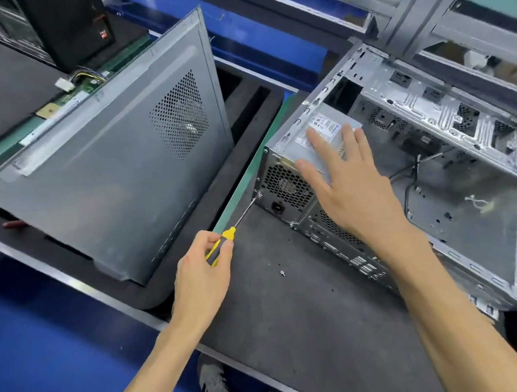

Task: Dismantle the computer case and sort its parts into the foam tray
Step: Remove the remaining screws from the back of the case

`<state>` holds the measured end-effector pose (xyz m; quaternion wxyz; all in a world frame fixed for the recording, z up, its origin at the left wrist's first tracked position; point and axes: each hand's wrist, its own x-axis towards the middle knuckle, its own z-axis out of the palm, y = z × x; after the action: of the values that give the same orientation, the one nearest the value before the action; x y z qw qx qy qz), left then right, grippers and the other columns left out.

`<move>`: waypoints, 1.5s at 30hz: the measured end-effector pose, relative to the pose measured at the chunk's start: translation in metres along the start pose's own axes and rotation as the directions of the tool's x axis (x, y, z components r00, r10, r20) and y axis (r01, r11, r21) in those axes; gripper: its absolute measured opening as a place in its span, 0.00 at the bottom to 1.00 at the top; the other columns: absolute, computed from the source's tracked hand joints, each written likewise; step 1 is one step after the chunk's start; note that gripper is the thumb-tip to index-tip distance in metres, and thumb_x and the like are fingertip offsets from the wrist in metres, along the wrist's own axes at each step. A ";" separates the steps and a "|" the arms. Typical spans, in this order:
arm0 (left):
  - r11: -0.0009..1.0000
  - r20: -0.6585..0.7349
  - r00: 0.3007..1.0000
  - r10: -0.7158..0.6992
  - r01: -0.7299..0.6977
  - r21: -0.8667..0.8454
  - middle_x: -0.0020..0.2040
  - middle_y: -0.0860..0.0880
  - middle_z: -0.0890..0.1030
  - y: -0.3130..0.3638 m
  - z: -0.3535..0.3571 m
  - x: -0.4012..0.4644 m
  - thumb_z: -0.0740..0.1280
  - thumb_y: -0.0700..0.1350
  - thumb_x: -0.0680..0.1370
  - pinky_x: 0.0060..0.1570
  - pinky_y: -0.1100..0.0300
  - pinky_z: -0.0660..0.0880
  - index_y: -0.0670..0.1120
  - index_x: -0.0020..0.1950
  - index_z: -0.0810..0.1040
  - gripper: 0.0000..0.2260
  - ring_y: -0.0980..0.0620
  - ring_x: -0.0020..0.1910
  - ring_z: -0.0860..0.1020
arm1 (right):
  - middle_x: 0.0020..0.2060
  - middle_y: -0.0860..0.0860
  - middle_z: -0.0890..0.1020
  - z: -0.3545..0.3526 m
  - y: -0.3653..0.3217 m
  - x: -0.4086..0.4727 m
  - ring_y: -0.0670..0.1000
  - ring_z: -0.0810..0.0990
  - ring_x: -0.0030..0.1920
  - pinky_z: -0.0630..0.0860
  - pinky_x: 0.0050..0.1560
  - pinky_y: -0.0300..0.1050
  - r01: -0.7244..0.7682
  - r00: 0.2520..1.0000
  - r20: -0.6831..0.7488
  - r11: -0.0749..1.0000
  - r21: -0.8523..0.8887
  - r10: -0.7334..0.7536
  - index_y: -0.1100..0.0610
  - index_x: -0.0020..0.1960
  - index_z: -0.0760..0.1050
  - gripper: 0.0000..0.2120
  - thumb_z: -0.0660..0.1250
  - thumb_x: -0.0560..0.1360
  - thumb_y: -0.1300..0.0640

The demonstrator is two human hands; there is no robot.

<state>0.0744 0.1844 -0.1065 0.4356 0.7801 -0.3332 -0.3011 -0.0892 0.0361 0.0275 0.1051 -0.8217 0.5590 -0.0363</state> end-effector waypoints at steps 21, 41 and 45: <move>0.994 0.122 0.991 0.054 -0.042 -0.097 0.36 0.51 0.77 0.001 -0.005 0.011 0.67 0.50 0.81 0.29 0.61 0.67 0.50 0.48 0.77 0.06 0.50 0.30 0.70 | 0.83 0.55 0.47 0.002 -0.002 -0.001 0.55 0.40 0.82 0.72 0.65 0.64 0.044 0.998 -0.043 0.997 -0.069 -0.047 0.39 0.82 0.47 0.33 0.42 0.79 0.31; 0.953 0.257 0.950 -0.177 0.231 -0.197 0.34 0.52 0.80 0.013 -0.011 0.033 0.75 0.53 0.74 0.23 0.63 0.60 0.47 0.49 0.76 0.14 0.53 0.24 0.64 | 0.82 0.57 0.53 0.002 0.004 -0.002 0.60 0.46 0.82 0.79 0.55 0.63 0.112 0.991 -0.056 0.978 -0.173 -0.123 0.39 0.82 0.49 0.37 0.42 0.75 0.28; 0.875 0.429 0.871 -0.239 0.385 -0.293 0.36 0.45 0.84 0.018 -0.019 0.031 0.63 0.57 0.82 0.22 0.65 0.57 0.43 0.46 0.85 0.20 0.52 0.25 0.66 | 0.82 0.56 0.53 0.004 0.004 -0.003 0.59 0.45 0.82 0.78 0.58 0.63 0.094 0.994 -0.041 0.982 -0.166 -0.102 0.40 0.82 0.50 0.35 0.46 0.78 0.30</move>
<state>0.1031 0.1620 -0.0874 0.4461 0.6547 -0.2154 -0.5709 -0.0937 0.0379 0.0231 0.0215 -0.8530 0.5213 -0.0156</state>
